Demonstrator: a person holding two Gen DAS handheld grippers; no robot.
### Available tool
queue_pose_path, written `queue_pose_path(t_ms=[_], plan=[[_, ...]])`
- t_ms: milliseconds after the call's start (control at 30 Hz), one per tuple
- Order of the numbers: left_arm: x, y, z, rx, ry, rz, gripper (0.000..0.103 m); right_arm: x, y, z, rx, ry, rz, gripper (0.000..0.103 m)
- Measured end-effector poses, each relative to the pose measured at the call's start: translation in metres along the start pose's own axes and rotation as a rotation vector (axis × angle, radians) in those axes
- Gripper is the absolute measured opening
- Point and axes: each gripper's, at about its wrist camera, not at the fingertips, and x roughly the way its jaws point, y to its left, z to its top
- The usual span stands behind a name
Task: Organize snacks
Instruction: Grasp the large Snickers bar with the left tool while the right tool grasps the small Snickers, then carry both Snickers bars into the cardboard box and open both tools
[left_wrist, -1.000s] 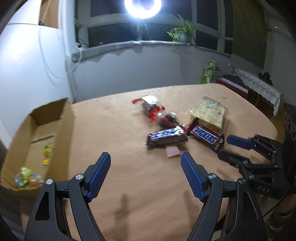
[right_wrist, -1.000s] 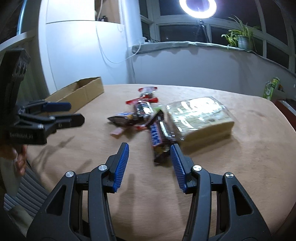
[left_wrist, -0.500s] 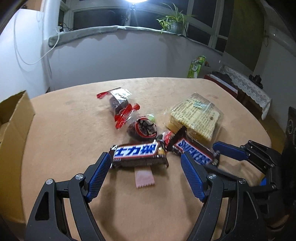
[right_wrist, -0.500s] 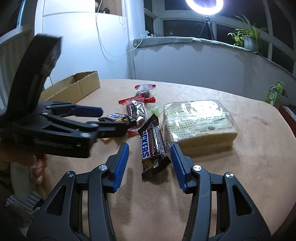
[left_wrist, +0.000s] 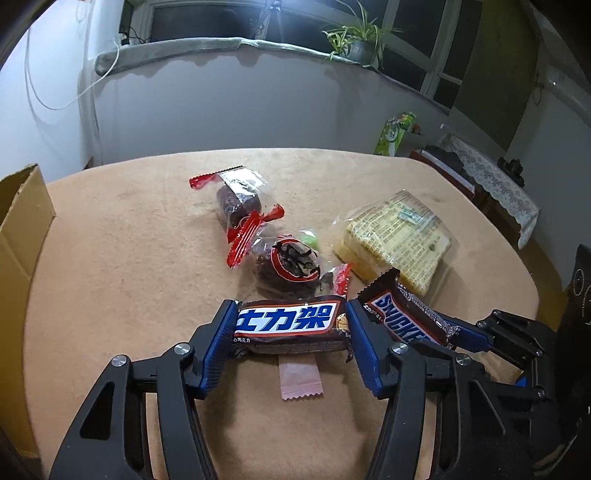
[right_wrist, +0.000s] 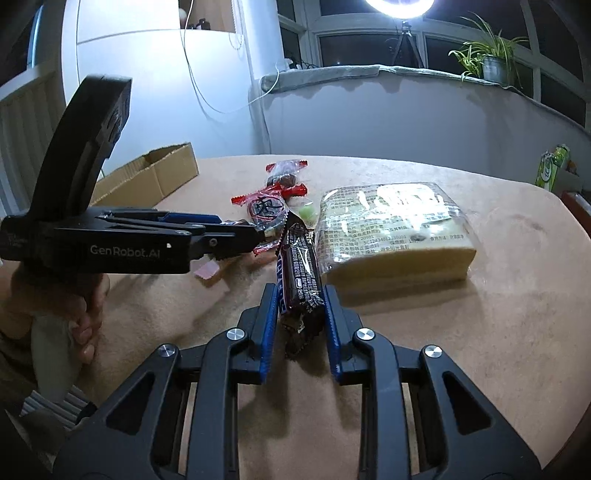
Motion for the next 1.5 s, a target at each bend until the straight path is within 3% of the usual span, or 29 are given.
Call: queue_pose_path(t_ms=[300,700,1033,1500], plan=[[-0.025,0.014,-0.016,-0.056,-0.047,-0.032,0.057,-0.025,-0.011,-0.01,0.065,-0.053,0.013,0.023],[-0.062,0.028,-0.029,-0.085,-0.127,0.006,0.057,-0.049,-0.001,0.002,0.044,-0.125,-0.023,0.019],[-0.078,0.033,-0.029,-0.073,-0.164,0.008,0.057,-0.034,0.008,0.0,0.007,-0.043,-0.029,0.019],[-0.083,0.032,-0.035,-0.07,-0.172,0.001,0.057,-0.026,-0.002,-0.004,0.073,-0.04,-0.032,0.018]])
